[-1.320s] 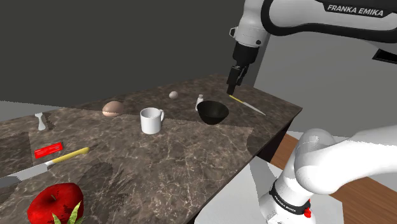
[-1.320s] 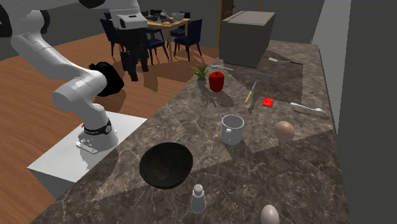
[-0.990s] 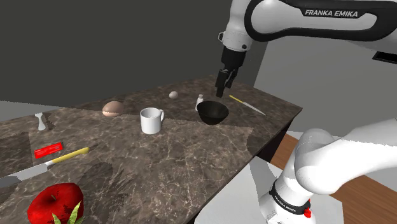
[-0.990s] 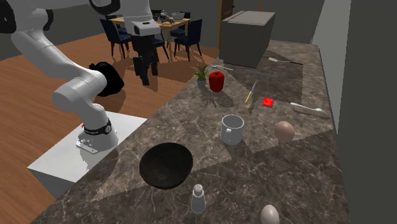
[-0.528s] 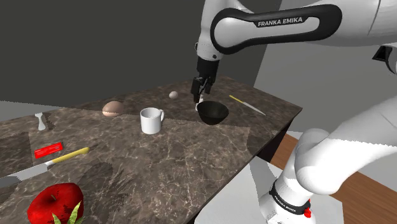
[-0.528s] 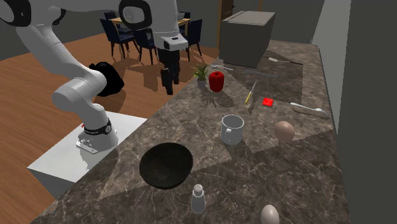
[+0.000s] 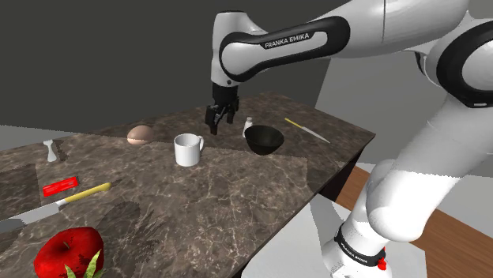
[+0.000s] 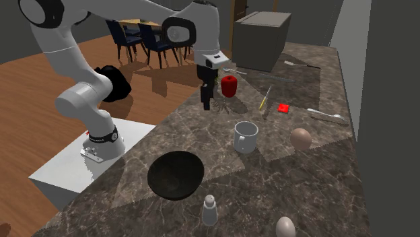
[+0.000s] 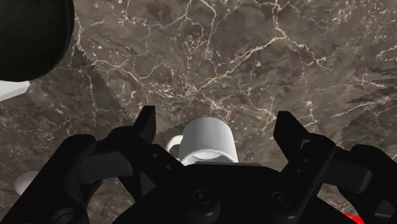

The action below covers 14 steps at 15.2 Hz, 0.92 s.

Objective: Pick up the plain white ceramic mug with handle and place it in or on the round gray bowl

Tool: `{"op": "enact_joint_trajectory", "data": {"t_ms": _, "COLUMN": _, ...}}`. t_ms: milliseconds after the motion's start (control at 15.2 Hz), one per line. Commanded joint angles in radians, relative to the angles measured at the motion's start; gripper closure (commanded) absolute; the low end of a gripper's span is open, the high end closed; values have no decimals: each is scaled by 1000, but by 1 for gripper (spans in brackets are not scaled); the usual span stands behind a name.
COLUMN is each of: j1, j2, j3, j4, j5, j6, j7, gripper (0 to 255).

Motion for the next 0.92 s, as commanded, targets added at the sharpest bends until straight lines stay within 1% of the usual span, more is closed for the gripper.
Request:
{"op": "enact_joint_trajectory", "data": {"t_ms": 0, "j1": 5, "j2": 69, "j3": 8, "j4": 43, "j5": -3, "j6": 24, "j7": 16, "gripper": 0}}
{"op": "enact_joint_trajectory", "data": {"t_ms": 396, "j1": 23, "j2": 302, "j3": 24, "j4": 234, "j5": -22, "j6": 56, "j7": 62, "gripper": 0}}
{"op": "enact_joint_trajectory", "data": {"t_ms": 792, "j1": 52, "j2": 548, "j3": 29, "j4": 487, "j5": -44, "j6": 41, "j7": 99, "gripper": 0}}
{"op": "enact_joint_trajectory", "data": {"t_ms": 858, "j1": 56, "j2": 573, "j3": 29, "j4": 515, "j5": -46, "j6": 37, "j7": 101, "gripper": 0}}
